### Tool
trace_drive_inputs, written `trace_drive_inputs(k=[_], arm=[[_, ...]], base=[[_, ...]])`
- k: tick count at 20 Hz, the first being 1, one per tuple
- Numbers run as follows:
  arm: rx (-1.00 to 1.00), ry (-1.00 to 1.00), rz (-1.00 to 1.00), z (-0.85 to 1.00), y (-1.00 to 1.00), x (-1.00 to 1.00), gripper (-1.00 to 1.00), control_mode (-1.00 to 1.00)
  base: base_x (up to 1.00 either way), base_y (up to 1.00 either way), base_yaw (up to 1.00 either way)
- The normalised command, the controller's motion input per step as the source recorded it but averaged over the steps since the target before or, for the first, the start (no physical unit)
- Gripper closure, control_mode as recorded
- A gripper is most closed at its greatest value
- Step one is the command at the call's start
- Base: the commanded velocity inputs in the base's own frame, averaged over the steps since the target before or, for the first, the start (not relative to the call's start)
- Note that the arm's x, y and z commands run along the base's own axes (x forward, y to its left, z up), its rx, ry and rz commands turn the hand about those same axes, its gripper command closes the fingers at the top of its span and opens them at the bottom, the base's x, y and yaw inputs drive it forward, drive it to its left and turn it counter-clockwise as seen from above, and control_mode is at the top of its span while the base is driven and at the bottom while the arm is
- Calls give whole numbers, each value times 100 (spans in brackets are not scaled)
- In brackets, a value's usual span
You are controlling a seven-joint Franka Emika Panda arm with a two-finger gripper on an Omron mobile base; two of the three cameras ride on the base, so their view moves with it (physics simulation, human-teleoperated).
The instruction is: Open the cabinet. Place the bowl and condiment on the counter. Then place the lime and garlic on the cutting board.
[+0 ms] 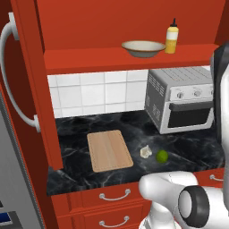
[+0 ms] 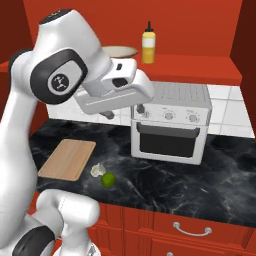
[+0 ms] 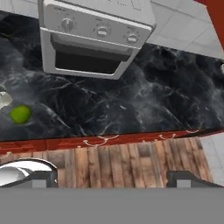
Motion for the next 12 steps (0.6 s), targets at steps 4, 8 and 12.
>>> trace_drive_inputs(k=[4,8,12], arm=[[19,-12,-3,25,25,31,-100,-100],[18,-16,-2,21,26,29,-100,-100],[17,-16,-3,19,25,28,-100,-100]], base=[[0,0,0],[0,0,0],[0,0,0]])
